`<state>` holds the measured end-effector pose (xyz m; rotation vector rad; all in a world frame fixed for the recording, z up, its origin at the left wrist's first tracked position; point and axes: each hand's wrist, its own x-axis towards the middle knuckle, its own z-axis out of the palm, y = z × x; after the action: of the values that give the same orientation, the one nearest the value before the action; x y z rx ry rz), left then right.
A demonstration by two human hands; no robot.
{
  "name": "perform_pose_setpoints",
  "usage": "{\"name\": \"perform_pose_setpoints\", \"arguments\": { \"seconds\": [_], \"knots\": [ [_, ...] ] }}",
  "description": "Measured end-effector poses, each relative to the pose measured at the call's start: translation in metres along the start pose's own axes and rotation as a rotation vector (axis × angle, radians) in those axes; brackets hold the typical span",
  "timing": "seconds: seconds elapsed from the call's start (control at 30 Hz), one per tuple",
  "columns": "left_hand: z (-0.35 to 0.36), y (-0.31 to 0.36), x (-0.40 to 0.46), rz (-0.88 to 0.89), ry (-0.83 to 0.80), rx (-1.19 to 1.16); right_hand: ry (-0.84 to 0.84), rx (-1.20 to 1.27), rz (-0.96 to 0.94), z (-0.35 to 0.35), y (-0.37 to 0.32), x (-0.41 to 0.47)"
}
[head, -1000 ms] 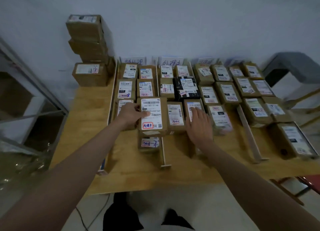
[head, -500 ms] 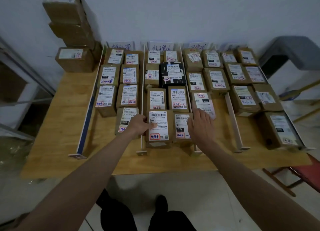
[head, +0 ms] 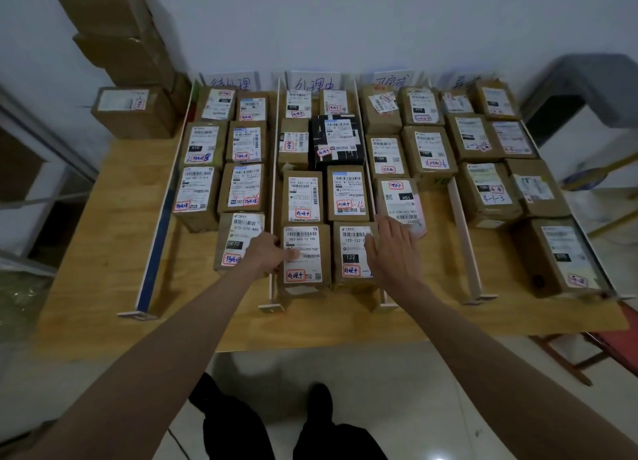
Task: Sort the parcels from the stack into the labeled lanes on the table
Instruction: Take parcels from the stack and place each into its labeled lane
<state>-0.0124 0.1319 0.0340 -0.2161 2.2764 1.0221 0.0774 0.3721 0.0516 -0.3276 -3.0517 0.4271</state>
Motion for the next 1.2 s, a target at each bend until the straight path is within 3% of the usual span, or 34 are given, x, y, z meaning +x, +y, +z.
{"name": "perform_pose_setpoints", "arguments": {
  "seconds": [0.43, 0.6, 0.8, 1.0, 1.13, 1.2],
  "knots": [
    [0.027, -0.003, 0.002, 0.046, 0.122, 0.148, -0.029, -0.030, 0.001, 0.018, 0.011, -0.005],
    [0.033, -0.006, -0.004, 0.193, 0.213, 0.256, -0.072, -0.059, 0.017, 0.020, 0.009, -0.006],
    [0.040, -0.034, -0.013, 0.302, 0.145, 0.620, -0.070, -0.032, 0.033, 0.020, 0.007, -0.009],
    [0.042, -0.037, -0.010, 0.389, 0.182, 0.734, -0.056, -0.003, 0.032, 0.019, 0.000, -0.014],
    [0.032, -0.033, -0.015, 0.368, 0.137, 0.781, -0.046, 0.006, 0.008, 0.011, -0.018, -0.011],
    [0.016, -0.029, -0.019, 0.368, 0.193, 0.807, -0.061, 0.005, -0.015, 0.005, -0.029, -0.004]
  ]
}}
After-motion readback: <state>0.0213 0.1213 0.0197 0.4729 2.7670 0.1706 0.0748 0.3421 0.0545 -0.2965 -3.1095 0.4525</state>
